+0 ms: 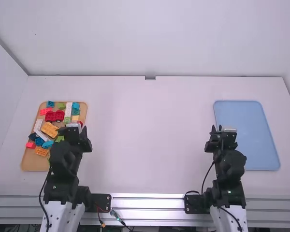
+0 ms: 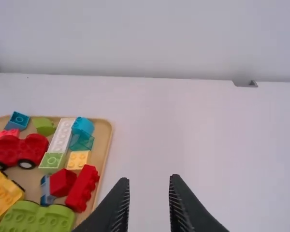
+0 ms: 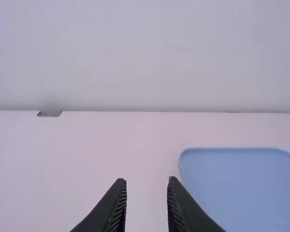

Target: Assemble lego blocks to make yellow taxi

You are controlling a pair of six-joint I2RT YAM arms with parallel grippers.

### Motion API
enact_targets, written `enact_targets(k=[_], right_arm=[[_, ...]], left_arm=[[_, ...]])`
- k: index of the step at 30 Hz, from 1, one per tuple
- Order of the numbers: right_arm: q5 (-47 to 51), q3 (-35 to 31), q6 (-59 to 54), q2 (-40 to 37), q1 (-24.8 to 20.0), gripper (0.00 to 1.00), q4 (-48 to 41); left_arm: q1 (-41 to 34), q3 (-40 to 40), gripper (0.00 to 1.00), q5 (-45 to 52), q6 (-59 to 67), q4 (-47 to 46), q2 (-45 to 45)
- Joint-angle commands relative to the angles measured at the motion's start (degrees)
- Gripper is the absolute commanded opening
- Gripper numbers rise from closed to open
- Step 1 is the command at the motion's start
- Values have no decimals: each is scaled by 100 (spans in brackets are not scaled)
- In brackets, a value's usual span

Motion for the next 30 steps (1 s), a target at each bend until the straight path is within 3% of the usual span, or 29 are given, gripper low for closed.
enact_targets(k=[1,30], right_arm=[[120,439,-79,413,-7,28,85],[34,3403,-733,4789,-29,81,1369]], left_arm=[[175,598,28,102,-141,-143,498],[1590,5205,81,-1387,-1925,-2478,5725]])
